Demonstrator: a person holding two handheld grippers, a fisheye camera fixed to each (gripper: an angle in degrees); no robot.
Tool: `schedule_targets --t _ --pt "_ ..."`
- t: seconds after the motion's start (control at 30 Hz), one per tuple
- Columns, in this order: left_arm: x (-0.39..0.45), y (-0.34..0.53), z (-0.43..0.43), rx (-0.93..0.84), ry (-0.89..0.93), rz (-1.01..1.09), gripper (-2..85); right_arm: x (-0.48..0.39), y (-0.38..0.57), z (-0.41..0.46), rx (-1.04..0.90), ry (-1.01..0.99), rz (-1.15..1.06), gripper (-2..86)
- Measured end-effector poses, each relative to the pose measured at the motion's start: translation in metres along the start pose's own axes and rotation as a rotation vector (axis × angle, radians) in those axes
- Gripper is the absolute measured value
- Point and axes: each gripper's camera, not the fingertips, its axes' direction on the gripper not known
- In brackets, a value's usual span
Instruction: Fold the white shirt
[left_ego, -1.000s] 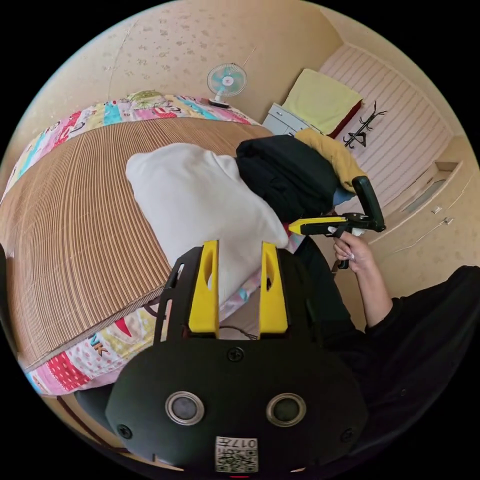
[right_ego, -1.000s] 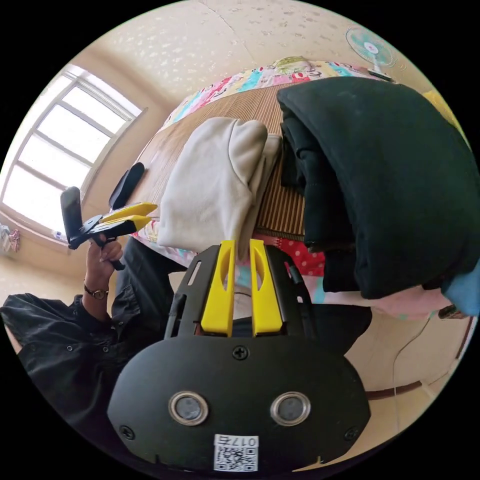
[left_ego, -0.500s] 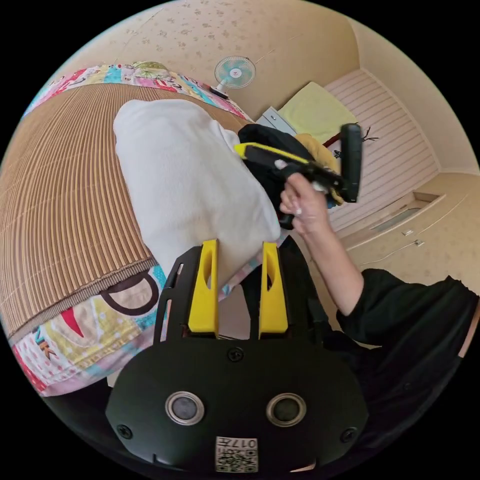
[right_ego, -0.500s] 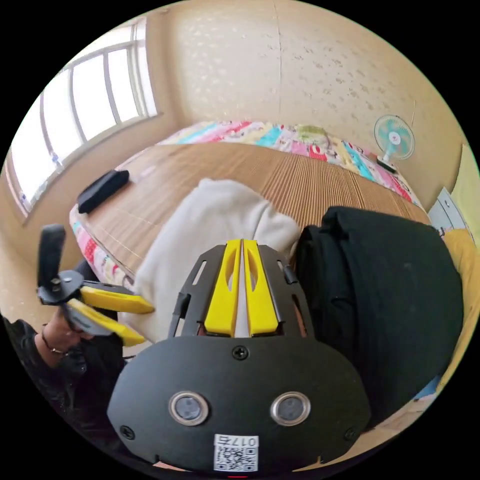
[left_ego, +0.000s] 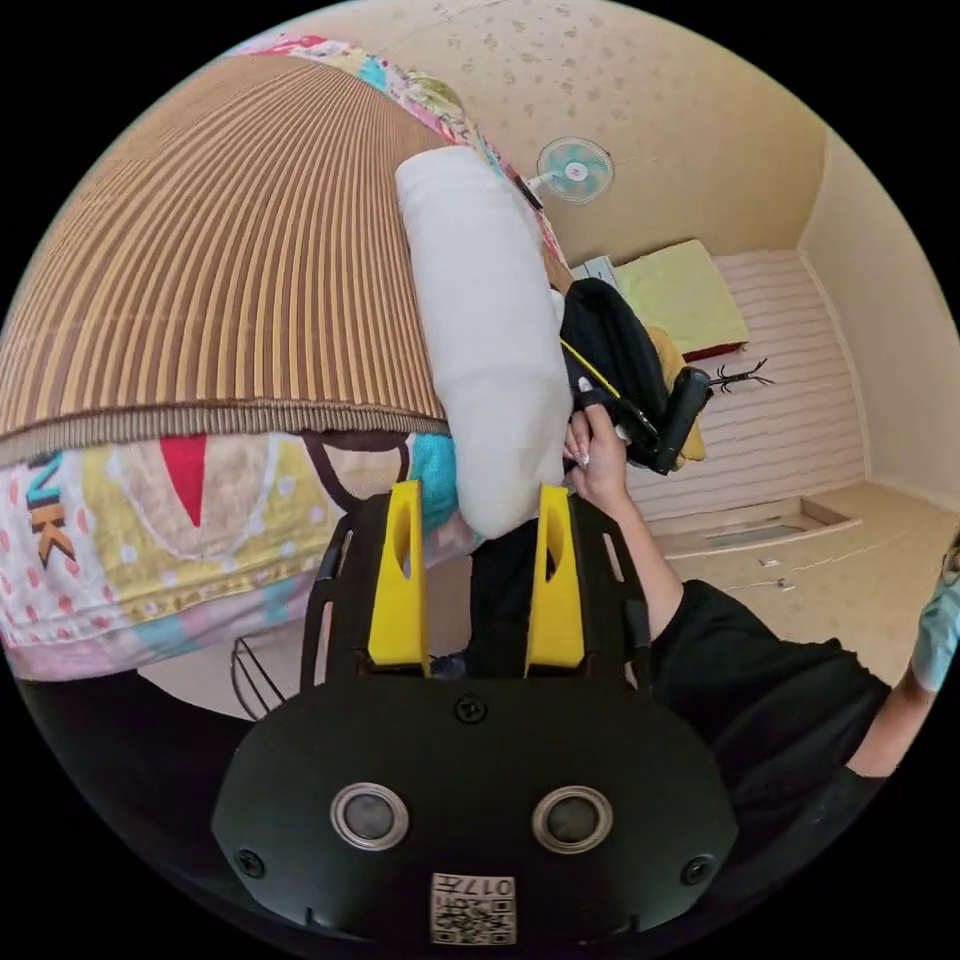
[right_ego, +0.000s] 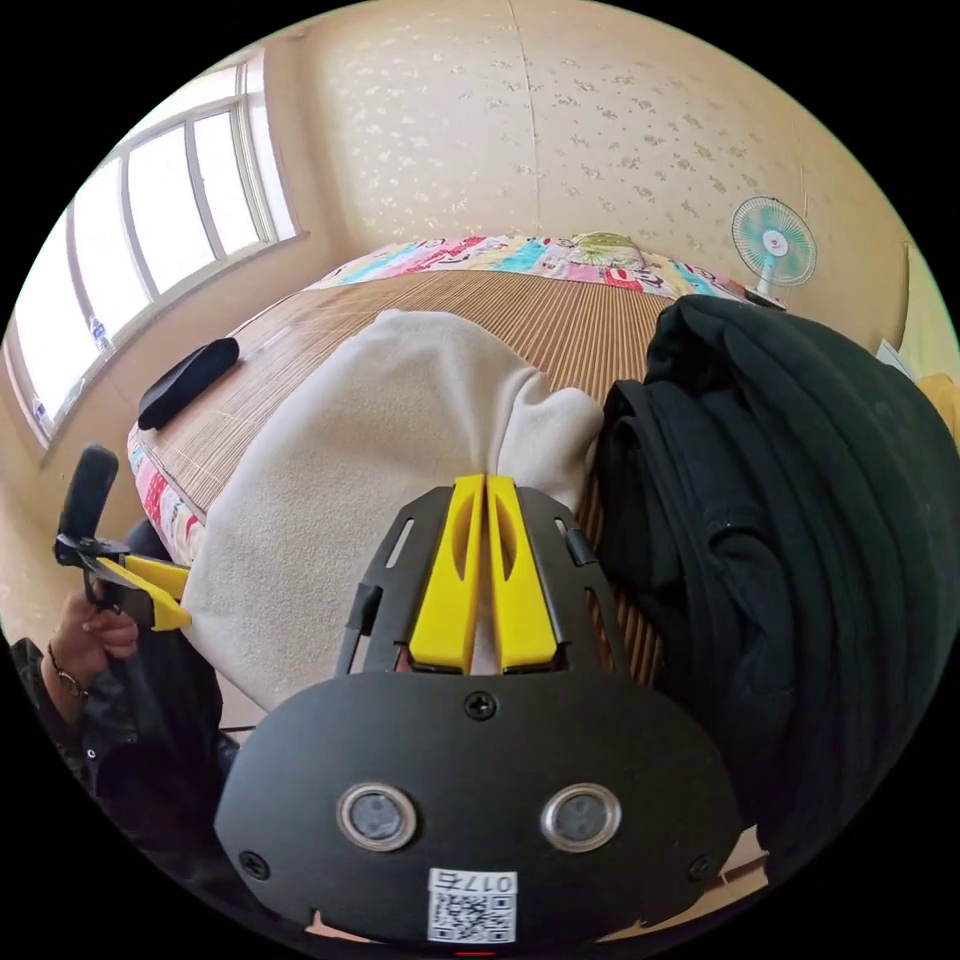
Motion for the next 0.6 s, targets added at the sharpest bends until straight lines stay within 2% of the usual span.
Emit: schedule_targets --t 0.1,0.17,0.23,0.3,0.43,0.53,0.6 --pt "-0.009 -0.004 0.0 0.017 0.066 -0.011 11.3 0.004 -0.014 -0.013 -0.073 0.05 -0.069 1.3" --pt "-0.011 -0.007 -0.008 0.028 0.06 -0.013 9.1 0.021 -0.021 -0.039 -0.138 0.035 -0.029 2.1" --pt "-0.014 -0.008 -0.016 0.031 0.093 -0.013 8.1 0.037 -0.012 -0.072 -0.123 -0.013 0.016 3.4" --pt "-0.016 -0.01 -0.021 0.029 0.131 -0.017 7.7 0.056 0.004 -0.106 -0.103 -0.127 0.08 7.6" --pt "-0.018 -0.013 -0.023 0.002 0.256 -0.058 6.9 0.115 0.07 -0.158 -0.131 -0.494 0.313 14.4" --pt "-0.011 -0.008 -0.021 0.019 0.339 -0.094 6.6 0.148 0.11 -0.149 -0.29 -0.769 0.442 18.2" --pt "0.002 -0.006 -0.018 0.012 0.335 -0.083 6.6 0.166 0.132 -0.144 -0.285 -0.924 0.529 20.0"
